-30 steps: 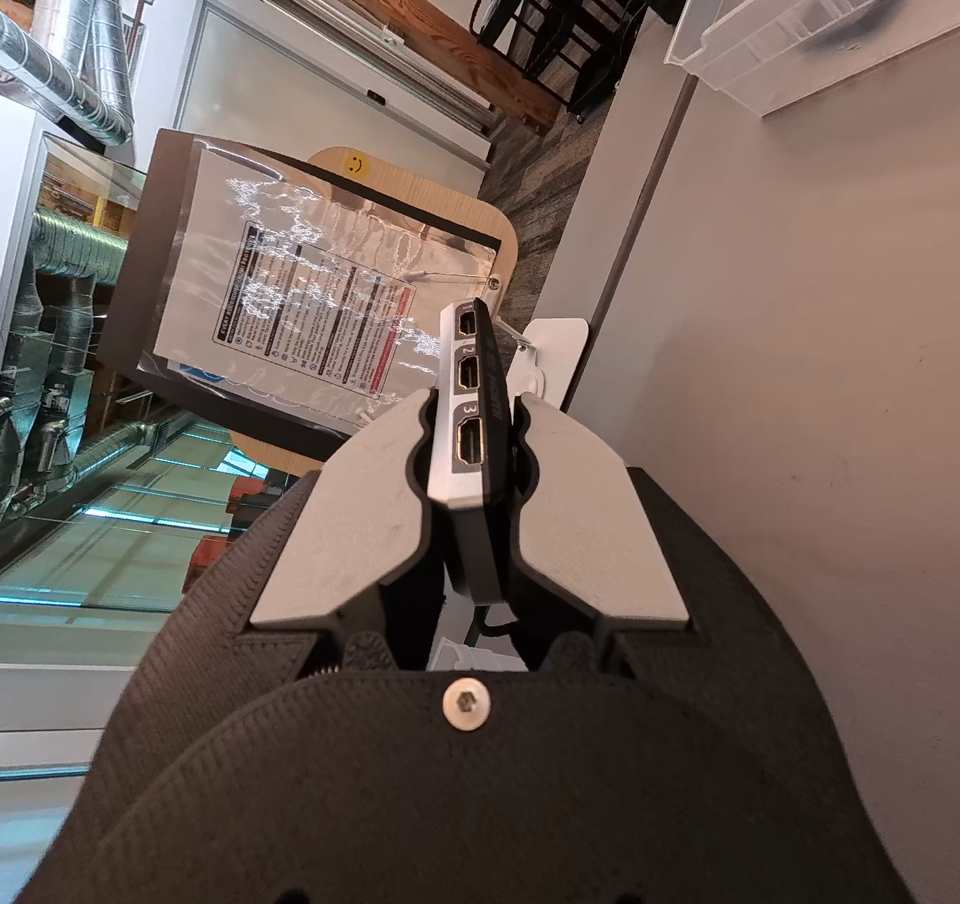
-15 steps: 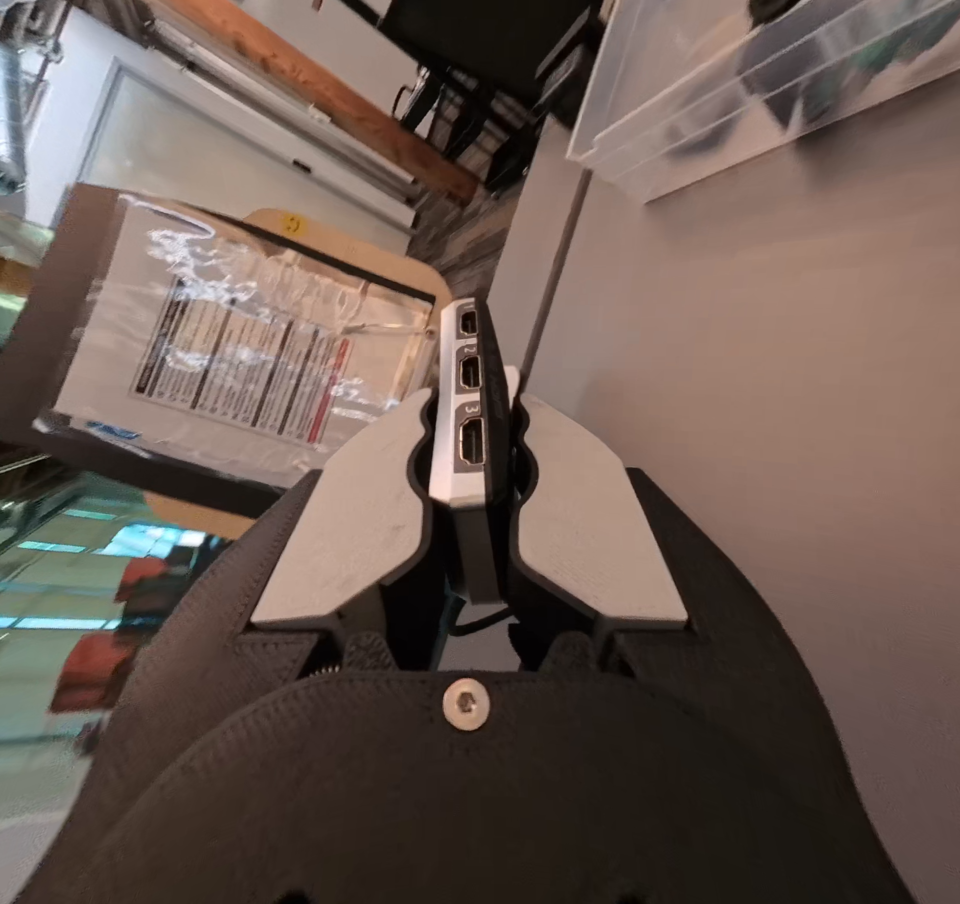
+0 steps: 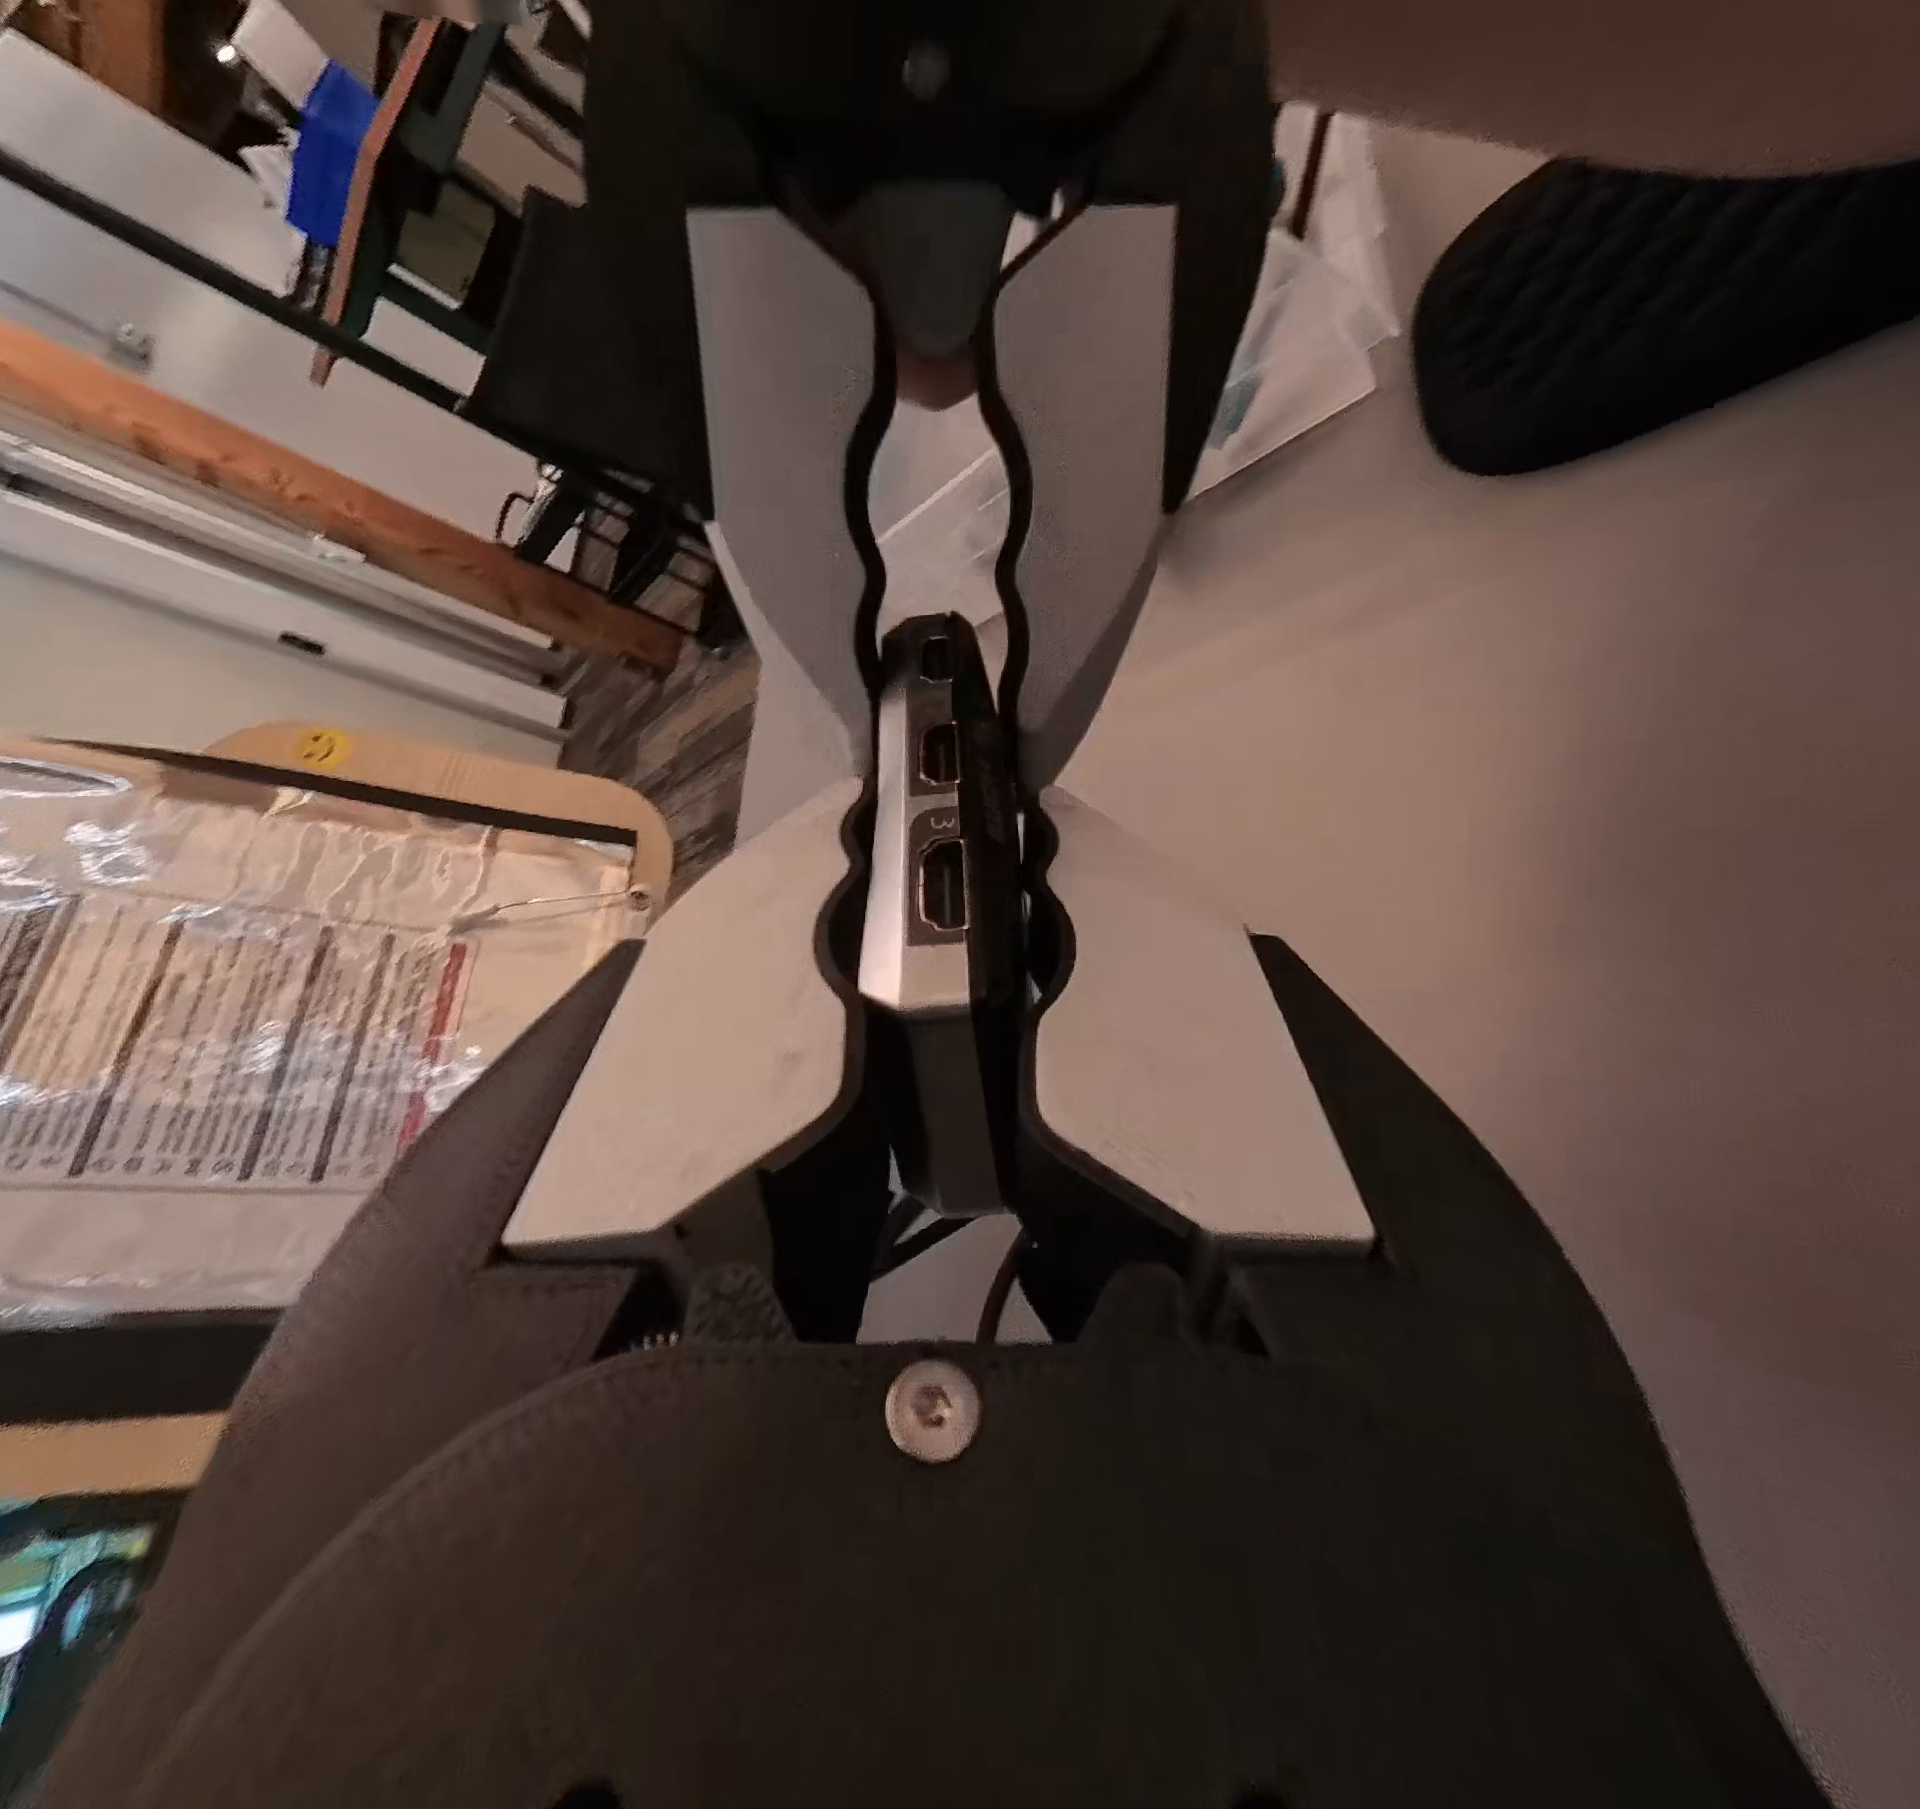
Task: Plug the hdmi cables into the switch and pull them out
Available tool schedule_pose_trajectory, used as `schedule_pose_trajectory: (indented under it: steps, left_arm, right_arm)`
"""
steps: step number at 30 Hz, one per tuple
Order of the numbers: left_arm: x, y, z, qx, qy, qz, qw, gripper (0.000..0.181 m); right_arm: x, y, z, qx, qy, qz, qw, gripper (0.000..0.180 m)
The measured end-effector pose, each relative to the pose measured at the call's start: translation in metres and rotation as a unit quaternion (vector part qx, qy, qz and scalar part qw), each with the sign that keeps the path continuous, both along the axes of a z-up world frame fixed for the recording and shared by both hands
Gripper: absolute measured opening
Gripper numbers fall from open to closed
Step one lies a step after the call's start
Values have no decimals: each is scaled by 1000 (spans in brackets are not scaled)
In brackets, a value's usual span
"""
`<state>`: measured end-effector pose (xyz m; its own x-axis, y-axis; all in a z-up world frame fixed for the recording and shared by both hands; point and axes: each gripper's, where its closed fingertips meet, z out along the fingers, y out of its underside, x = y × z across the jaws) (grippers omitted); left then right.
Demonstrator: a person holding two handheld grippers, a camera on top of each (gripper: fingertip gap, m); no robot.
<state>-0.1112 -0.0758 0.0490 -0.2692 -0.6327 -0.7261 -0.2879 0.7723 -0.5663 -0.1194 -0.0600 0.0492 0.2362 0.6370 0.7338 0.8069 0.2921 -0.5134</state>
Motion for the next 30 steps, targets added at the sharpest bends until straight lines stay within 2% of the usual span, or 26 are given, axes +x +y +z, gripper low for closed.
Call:
schedule_pose_trajectory:
  steps: [3, 10, 13, 17, 20, 24, 27, 30]
  left_arm:
    - [-3, 2, -3, -27, 9, -4, 1000, 24]
    - [-7, 11, -8, -37, 27, 6, 999, 22]
    - [-1, 5, -7, -51, 18, -6, 999, 21]
    - [3, 7, -4, -58, -1, 12, 998, 25]
    - [-6, 24, 33, -51, -92, 58, 993, 34]
    - [-38, 35, 86, -128, -198, 70, 969, 30]
    - [-52, 43, 92, -130, -200, 76, 968, 27]
    - [-56, 54, 86, -97, -183, 108, 972, 27]
  right_arm:
    - [-1, -2, -3, -47, 23, 4, 999, 21]
    - [10, 2, -9, -61, 19, -21, 998, 21]
    - [4, 3, -10, -59, 22, -19, 998, 27]
    - [6, 4, -13, -74, 3, -34, 997, 22]
    - [34, 6, 11, -48, 37, -79, 995, 22]
    - [114, -5, 69, 9, 184, -168, 968, 22]
    - [169, -30, 103, 74, 272, -202, 938, 22]
    - [213, -54, 121, 126, 314, -248, 908, 22]
